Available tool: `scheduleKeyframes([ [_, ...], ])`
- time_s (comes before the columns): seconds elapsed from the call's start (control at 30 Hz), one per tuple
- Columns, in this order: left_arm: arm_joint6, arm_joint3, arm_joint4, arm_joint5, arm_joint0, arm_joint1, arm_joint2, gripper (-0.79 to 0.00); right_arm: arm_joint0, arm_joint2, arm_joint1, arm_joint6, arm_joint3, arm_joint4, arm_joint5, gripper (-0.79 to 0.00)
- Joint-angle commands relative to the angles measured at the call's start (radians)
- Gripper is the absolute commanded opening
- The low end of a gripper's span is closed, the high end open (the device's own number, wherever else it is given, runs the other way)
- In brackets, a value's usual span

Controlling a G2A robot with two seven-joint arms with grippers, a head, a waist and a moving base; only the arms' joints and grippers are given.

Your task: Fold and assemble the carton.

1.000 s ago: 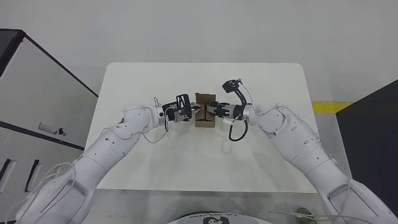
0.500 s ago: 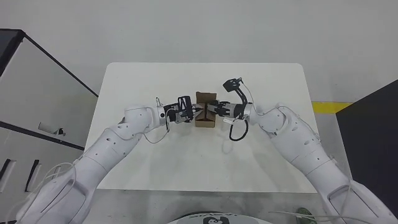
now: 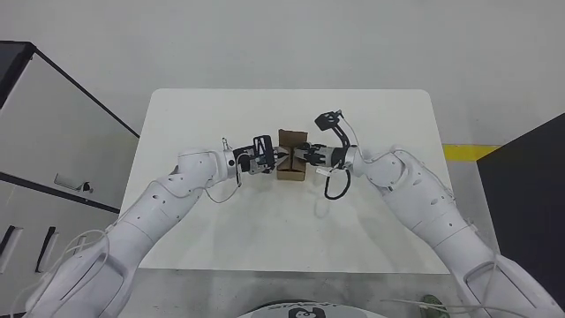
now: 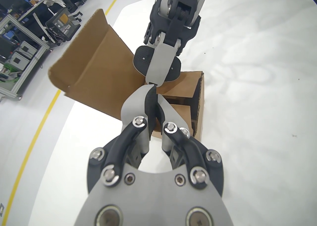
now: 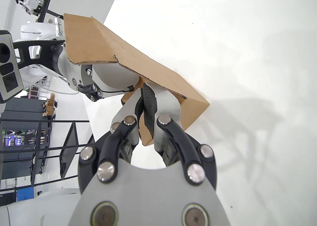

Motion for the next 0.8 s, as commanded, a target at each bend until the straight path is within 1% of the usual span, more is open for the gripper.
scheduleKeyframes([
  [0.0,0.000,0.000,0.001,-0.001,0.000,0.000,-0.002,-0.785,0.001,-0.003,-0.002,0.005,0.001,0.000,0.002,-0.785],
  [0.77,0.006,0.009,0.016,-0.012,-0.003,-0.005,-0.013,-0.785,0.004,0.001,-0.010,0.014,-0.003,-0.008,0.013,-0.785],
])
